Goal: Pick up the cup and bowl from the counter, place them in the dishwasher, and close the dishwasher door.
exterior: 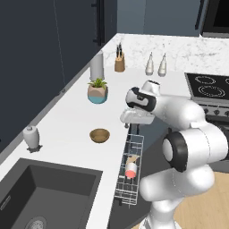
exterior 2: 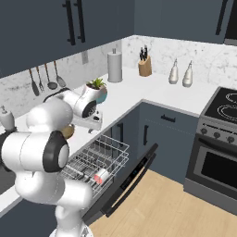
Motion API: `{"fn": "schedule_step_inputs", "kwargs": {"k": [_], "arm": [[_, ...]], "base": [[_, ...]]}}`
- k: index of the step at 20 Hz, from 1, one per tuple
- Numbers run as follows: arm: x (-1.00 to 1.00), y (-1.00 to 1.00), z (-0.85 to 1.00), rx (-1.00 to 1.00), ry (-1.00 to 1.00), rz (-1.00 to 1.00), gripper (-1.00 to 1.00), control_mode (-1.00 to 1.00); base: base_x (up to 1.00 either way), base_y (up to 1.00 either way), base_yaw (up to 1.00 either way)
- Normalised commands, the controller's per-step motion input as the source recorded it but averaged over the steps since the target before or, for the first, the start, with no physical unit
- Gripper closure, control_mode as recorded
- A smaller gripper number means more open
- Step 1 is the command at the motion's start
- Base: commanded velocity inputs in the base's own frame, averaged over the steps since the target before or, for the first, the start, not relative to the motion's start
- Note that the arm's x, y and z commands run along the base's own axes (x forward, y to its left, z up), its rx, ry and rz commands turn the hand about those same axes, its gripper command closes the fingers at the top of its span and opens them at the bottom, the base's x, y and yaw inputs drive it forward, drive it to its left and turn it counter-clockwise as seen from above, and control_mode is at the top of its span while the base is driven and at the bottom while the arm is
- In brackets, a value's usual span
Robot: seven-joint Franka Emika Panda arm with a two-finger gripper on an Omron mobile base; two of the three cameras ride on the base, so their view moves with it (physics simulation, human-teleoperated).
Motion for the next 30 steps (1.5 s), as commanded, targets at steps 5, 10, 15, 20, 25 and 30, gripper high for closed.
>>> {"fn": "schedule_step_inputs", "kwargs": {"k": [5, 10, 15, 20, 25, 30], "arm": [[0.11, 0.61, -0.13, -0.06, 0.00, -0.16, -1.00, -1.00], [0.15, 0.42, -0.26, -0.07, 0.00, -0.10, -1.00, -1.00], [0.24, 0.33, -0.34, -0.02, 0.00, -0.07, -1.00, -1.00], [0.38, 0.21, -0.28, 0.00, 0.00, -0.04, -1.00, -1.00], [0.35, 0.20, -0.32, 0.00, 0.00, -0.03, -1.00, -1.00], [0.33, 0.07, -0.35, 0.00, 0.01, -0.02, -1.00, -1.00]], "base": [[0.00, 0.00, 0.00], [0.00, 0.00, 0.00], [0.00, 0.00, 0.00], [0.00, 0.00, 0.00], [0.00, 0.00, 0.00], [0.00, 0.00, 0.00]]}}
